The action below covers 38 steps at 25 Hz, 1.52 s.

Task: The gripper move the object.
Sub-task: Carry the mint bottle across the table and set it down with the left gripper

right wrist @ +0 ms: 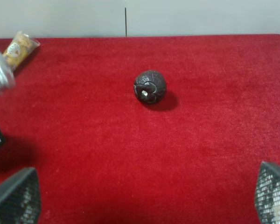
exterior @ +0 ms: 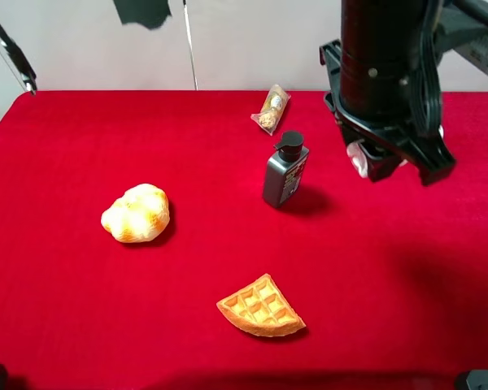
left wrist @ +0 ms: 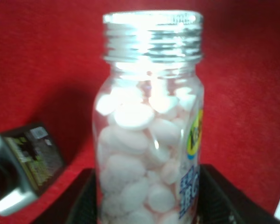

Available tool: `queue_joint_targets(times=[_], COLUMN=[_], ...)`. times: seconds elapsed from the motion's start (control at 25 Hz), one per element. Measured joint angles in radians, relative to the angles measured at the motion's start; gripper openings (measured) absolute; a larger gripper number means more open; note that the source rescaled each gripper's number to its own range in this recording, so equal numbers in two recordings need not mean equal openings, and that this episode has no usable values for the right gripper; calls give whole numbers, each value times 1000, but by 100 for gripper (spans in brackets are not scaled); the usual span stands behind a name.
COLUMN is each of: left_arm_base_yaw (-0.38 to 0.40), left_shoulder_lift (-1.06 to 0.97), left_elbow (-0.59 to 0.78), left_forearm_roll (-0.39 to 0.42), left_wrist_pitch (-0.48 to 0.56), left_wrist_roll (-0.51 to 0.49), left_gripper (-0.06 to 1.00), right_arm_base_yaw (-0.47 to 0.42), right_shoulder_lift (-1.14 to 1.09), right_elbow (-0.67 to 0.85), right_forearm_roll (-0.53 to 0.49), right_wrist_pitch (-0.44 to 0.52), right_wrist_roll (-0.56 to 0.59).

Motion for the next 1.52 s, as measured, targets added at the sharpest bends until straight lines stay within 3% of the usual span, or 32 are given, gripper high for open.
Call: queue_joint_targets(times=[0.52,1.08,1.52], left_arm_base_yaw=[-48,-60,-60], left_shoulder_lift=[0,0,54], left_elbow=[187,444,511], left_forearm_roll=[-6,-48,-74], left_wrist_pitch=[-11,-286,-393], left_wrist_roll=[-58,-81,-83], left_gripper=[0,0,0], right_arm_base_yaw=[0,0,0], right_shoulder_lift=[0,0,0], right_elbow=[0,0,0], right_forearm_roll=[0,0,0], right_wrist_pitch=[0,0,0], right_wrist_roll=[0,0,0])
